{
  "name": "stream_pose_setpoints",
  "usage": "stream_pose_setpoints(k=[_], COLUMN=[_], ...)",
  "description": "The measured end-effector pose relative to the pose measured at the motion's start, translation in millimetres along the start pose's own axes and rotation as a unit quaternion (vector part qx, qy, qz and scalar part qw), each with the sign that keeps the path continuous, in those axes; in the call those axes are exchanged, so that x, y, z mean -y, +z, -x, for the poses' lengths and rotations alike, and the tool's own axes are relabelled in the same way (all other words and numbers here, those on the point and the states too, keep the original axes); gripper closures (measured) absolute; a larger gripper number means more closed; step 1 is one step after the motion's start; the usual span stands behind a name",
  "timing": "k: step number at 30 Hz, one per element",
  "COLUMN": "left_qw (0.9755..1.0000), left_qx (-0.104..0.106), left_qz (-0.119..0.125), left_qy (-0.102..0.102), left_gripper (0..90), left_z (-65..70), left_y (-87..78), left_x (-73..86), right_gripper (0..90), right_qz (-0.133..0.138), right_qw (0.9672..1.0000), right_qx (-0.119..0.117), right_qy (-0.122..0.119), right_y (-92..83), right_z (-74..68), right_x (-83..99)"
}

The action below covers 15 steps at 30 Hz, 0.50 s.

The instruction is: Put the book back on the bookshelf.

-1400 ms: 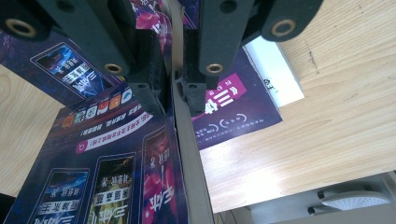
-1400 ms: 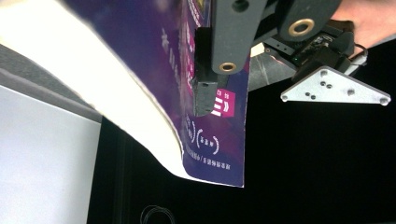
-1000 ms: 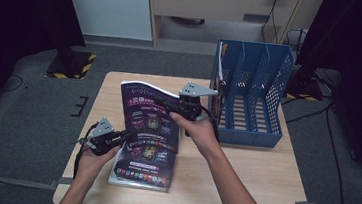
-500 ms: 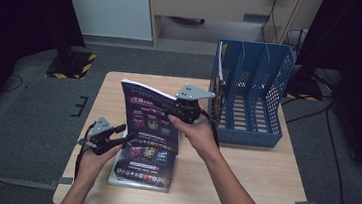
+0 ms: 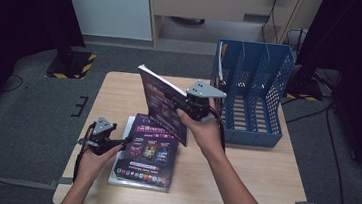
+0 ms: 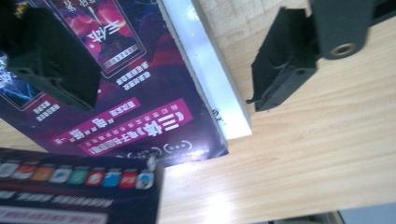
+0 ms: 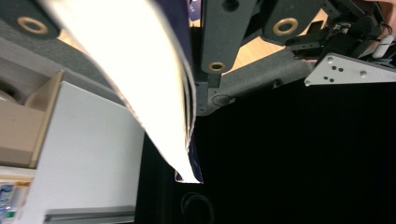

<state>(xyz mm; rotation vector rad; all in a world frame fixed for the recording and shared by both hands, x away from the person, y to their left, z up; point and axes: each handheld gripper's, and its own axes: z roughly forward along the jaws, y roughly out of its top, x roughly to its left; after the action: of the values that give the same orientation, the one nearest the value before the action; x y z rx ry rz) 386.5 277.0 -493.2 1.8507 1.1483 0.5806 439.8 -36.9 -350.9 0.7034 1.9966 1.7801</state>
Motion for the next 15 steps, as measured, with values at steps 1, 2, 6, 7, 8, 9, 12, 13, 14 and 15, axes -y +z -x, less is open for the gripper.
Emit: stream_pose_setpoints(k=[1,2,6,7,8,9,12,13,14,15], left_qw=[1.0,1.0,0.9998,0.9997,0.9997,0.9997,0.9994,0.9994,0.9993,0.9993], left_qx=[-0.002,-0.003,-0.001,0.001,0.001,0.0,0.003,0.002,0.001,0.0], left_qz=[-0.002,-0.003,-0.013,-0.014,-0.014,-0.016,-0.018,-0.019,-0.019,-0.02], left_qy=[-0.003,-0.008,-0.017,-0.019,-0.02,-0.021,-0.03,-0.031,-0.032,-0.032], left_gripper=[10.5,9.9,6.5,5.5,5.0,5.0,2.8,2.8,2.8,2.8], left_z=[-1.1,-2.1,-5.3,-6.0,-6.5,-6.9,-8.7,-9.4,-10.0,-10.8], left_y=[0.3,0.6,1.6,1.7,1.8,2.0,2.4,2.4,2.6,2.5], left_x=[0.3,0.7,2.8,3.3,3.6,3.9,5.3,5.6,5.9,6.2], right_gripper=[82.3,82.3,82.4,82.4,82.4,82.3,82.3,82.3,82.3,82.3], right_qz=[0.001,0.003,0.004,0.004,0.003,0.002,0.002,0.002,0.003,0.003], right_qw=[1.0,1.0,0.9999,0.9999,0.9999,0.9999,0.9999,0.9999,0.9999,0.9999], right_qx=[0.001,0.003,0.007,0.008,0.009,0.01,0.009,0.009,0.01,0.01], right_qy=[-0.001,0.0,-0.006,-0.006,-0.007,-0.008,-0.009,-0.008,-0.008,-0.008], right_y=[-2.3,-4.4,-11.1,-12.1,-12.9,-13.3,-14.3,-14.8,-15.3,-15.8], right_z=[1.2,1.6,2.3,2.3,2.5,2.7,2.2,2.1,2.1,2.3], right_x=[-0.9,-1.8,-4.4,-4.5,-4.6,-4.6,-4.6,-4.6,-4.5,-4.4])
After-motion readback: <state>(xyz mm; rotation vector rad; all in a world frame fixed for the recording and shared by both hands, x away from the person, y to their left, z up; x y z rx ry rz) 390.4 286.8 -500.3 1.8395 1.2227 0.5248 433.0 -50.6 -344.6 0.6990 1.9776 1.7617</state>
